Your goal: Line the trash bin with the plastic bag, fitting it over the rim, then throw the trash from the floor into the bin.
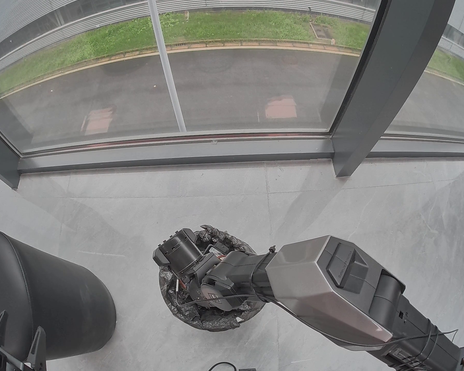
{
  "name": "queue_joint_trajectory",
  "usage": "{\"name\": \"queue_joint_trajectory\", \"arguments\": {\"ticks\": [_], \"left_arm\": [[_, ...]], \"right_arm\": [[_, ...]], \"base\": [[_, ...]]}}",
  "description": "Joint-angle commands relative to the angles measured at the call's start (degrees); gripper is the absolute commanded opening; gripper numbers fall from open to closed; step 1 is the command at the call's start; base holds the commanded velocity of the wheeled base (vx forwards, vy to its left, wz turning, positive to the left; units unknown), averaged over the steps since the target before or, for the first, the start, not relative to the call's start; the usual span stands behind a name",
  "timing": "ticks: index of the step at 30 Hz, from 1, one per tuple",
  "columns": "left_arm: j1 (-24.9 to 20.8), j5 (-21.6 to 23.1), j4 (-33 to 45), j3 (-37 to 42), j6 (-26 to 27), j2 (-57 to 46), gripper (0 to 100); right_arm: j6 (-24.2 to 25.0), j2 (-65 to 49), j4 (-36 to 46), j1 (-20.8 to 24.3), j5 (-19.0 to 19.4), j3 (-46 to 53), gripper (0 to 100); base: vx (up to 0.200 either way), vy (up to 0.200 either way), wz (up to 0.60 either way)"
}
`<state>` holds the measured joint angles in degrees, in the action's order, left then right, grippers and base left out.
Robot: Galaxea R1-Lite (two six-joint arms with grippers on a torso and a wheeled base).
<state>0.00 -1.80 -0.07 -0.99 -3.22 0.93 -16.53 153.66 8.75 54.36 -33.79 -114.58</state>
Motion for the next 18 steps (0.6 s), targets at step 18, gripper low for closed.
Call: {"name": "queue_joint_trajectory", "arguments": {"ticks": [18], "left_arm": [[0.00,-0.04,-0.01,0.90,-0.03,-0.84,100]], "right_arm": [[-0.17,-0.82,-6.56,1.36,-1.45,-0.01,100]], "base": [[0.000,0.000,0.00]]}}
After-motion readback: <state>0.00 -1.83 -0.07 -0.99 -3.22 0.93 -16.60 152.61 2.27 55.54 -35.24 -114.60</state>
